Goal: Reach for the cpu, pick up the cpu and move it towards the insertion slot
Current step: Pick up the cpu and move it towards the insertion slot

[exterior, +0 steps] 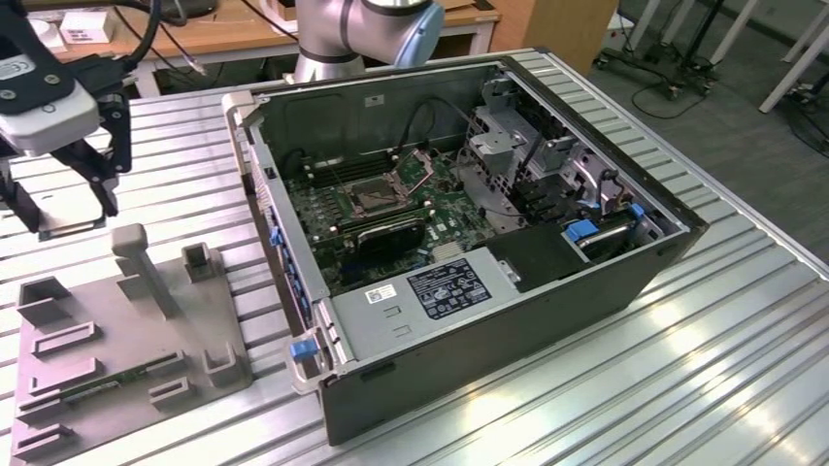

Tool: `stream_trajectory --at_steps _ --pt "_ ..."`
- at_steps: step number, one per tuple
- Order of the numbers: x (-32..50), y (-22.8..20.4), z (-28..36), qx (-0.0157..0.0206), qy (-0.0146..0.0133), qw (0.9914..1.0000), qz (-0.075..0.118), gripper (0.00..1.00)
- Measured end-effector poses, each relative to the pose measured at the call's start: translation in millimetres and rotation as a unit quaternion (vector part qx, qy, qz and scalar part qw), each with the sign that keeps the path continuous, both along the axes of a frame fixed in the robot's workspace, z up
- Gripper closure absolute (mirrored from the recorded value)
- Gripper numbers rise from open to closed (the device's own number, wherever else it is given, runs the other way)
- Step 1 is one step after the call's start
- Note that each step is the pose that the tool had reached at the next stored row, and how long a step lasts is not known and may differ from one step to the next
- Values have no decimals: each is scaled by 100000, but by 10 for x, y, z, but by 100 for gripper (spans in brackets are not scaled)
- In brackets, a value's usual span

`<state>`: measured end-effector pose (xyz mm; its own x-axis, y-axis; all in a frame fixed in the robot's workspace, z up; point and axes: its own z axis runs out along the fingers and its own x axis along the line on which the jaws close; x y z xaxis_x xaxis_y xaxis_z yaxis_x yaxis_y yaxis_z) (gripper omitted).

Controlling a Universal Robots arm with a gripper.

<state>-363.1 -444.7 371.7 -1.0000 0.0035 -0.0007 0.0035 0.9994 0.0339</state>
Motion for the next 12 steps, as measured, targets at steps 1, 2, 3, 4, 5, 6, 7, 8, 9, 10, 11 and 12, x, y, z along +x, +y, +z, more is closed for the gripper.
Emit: stream_trajectory --at_steps 1,2,3,4,5,6,7,8,9,10,11,12 --pt "19 0 0 0 1 100000 -1 45" --pt "39 0 0 5 -3 100000 0 45" --pt "58 0 0 5 -4 100000 -2 45" --pt "79 0 -1 6 -4 100000 -2 45" --pt "102 0 0 3 -3 100000 2 45" --pt "125 0 0 3 -4 100000 0 45" --pt "148 0 0 2 -2 100000 1 45" --pt "168 0 0 5 -5 100000 0 45" --pt "184 0 0 1 0 100000 2 45" --pt "197 0 0 2 -3 100000 2 45" --pt "206 0 -1 5 -9 100000 1 45" --pt "212 0 0 4 -3 100000 1 45"
